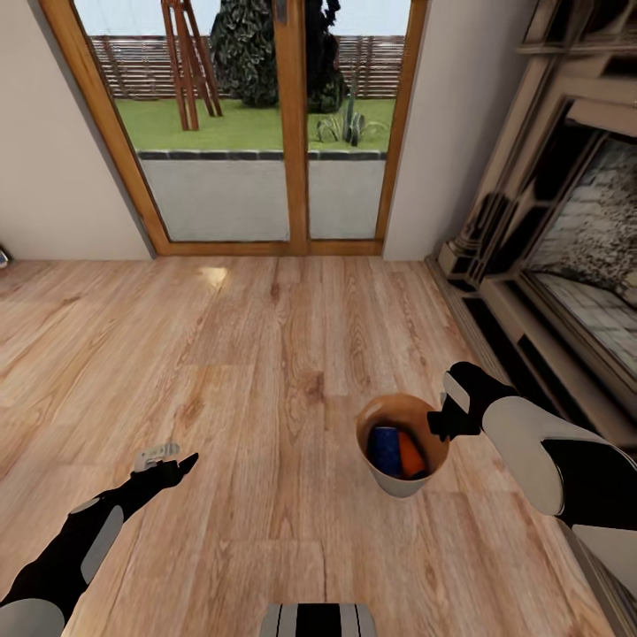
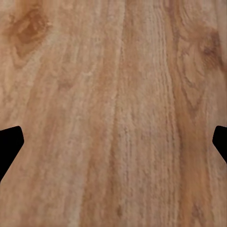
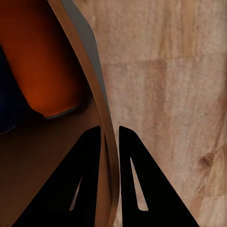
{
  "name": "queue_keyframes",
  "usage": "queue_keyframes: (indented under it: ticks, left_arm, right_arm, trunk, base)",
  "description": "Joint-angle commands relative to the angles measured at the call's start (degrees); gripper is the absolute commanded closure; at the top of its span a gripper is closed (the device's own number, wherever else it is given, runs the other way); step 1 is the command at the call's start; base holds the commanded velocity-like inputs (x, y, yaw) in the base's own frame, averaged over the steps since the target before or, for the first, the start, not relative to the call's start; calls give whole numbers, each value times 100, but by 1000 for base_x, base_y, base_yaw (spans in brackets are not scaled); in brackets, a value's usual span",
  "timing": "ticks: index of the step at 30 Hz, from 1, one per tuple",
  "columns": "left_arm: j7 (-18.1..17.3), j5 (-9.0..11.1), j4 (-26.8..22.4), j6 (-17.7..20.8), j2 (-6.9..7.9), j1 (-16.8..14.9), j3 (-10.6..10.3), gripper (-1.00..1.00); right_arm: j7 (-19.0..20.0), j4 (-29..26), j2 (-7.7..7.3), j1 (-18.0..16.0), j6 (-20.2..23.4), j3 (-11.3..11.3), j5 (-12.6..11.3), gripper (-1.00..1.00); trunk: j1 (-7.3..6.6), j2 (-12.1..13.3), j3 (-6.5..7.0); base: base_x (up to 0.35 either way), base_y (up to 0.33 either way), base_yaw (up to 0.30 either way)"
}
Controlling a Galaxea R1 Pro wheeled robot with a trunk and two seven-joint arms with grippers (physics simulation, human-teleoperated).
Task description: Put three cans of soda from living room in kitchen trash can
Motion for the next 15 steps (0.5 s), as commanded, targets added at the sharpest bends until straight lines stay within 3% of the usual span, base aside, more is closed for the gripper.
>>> queue_keyframes:
  ticks: [1, 11, 15]
  left_arm:
    - [0, 0, 0, 0, 0, 0, 0, -100]
    - [5, 0, 2, 0, 0, 0, 0, -100]
    - [8, -5, 7, 0, 0, 0, 0, -100]
  right_arm:
    - [24, 0, 1, -1, 0, -55, -106, 100]
    - [27, 0, 1, -1, 0, -55, -112, 100]
    - [31, 0, 1, -1, 0, -55, -116, 100]
  trunk:
    - [0, 0, 10]
    - [0, 0, 103]
    - [10, -5, 52]
  base:
    - [0, 0, 0]
    - [0, 0, 0]
    - [0, 0, 0]
